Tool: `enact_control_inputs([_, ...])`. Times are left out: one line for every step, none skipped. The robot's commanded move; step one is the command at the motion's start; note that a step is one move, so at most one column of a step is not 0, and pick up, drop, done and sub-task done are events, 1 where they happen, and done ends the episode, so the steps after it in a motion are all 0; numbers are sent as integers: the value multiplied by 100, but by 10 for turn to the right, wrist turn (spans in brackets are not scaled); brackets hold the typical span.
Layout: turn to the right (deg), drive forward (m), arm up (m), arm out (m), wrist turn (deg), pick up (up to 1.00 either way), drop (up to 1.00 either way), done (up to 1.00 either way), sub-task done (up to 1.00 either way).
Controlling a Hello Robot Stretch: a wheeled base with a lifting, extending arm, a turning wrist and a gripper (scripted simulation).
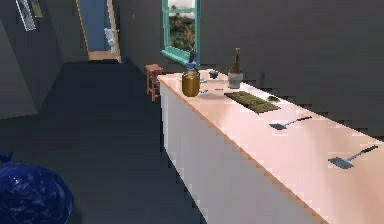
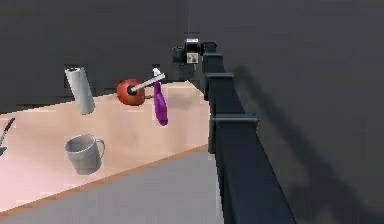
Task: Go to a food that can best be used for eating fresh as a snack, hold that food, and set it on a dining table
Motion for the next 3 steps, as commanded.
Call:
enact_control_inputs([0, 0, 0, 0, -450, 0, 0, 0, 0])
enact_control_inputs([0, 0, 0, 0, -330, 0, 0, 0, 0])
enact_control_inputs([0, 0, 0, -46, 0, 0, 0, 0, 0])
